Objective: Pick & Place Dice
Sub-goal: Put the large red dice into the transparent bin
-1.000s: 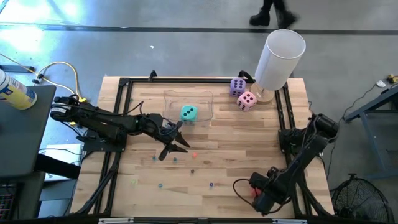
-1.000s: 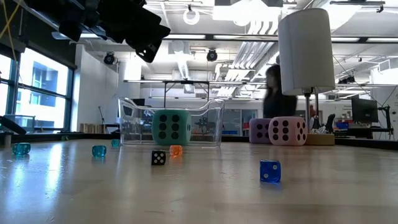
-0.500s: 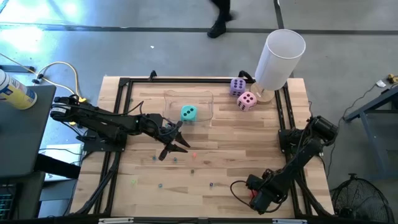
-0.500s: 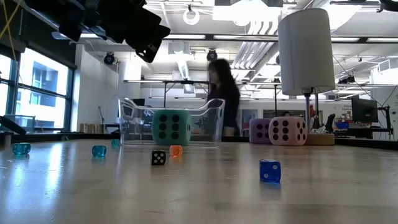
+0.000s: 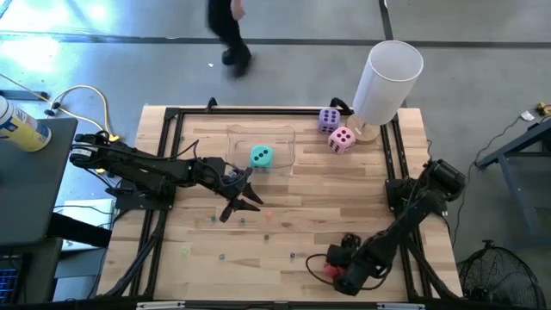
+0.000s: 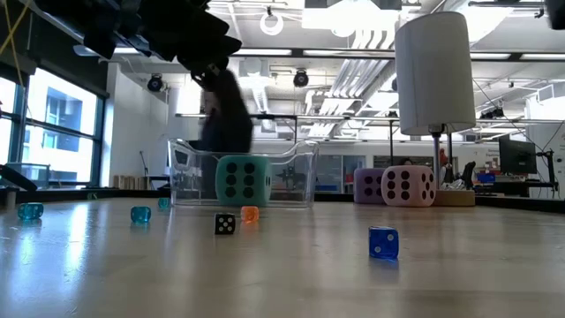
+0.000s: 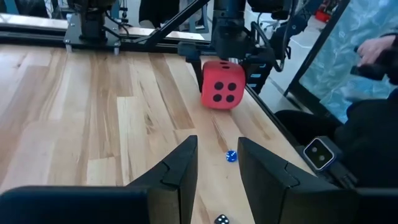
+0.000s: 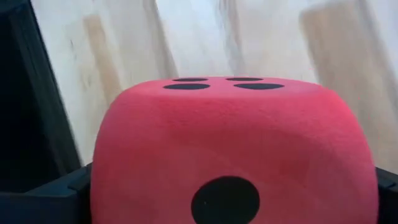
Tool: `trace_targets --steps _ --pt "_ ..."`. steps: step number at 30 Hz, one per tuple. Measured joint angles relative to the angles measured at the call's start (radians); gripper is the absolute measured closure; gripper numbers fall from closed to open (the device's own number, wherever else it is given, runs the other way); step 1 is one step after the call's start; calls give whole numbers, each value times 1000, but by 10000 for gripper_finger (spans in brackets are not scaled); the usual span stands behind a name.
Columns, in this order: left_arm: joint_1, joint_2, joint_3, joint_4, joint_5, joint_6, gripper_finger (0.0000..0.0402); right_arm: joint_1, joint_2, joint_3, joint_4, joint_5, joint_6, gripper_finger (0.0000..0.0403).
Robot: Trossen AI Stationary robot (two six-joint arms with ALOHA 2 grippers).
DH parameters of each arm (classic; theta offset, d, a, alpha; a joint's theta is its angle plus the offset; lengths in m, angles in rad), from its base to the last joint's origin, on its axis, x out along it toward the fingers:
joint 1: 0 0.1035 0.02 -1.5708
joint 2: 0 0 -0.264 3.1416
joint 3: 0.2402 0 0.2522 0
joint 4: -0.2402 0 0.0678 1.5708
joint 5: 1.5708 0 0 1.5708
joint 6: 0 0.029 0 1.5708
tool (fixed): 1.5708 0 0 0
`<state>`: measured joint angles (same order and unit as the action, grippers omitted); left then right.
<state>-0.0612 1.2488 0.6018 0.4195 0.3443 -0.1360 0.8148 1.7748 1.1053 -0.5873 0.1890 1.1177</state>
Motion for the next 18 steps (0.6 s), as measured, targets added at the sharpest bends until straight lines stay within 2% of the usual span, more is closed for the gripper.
trace_targets --steps 5,9,14,18 --pt "-7 0 0 0 1 -6 292 -51 -5 0 4 92 -164 11" --pt "-6 -6 0 -4 1 -74 292 -132 -32 0 3 132 -322 11" --pt "7 -41 0 -17 1 -99 292 -267 -89 1 24 145 -553 11" --pt "26 -96 0 -27 1 -24 292 -410 -151 2 93 149 -779 11"
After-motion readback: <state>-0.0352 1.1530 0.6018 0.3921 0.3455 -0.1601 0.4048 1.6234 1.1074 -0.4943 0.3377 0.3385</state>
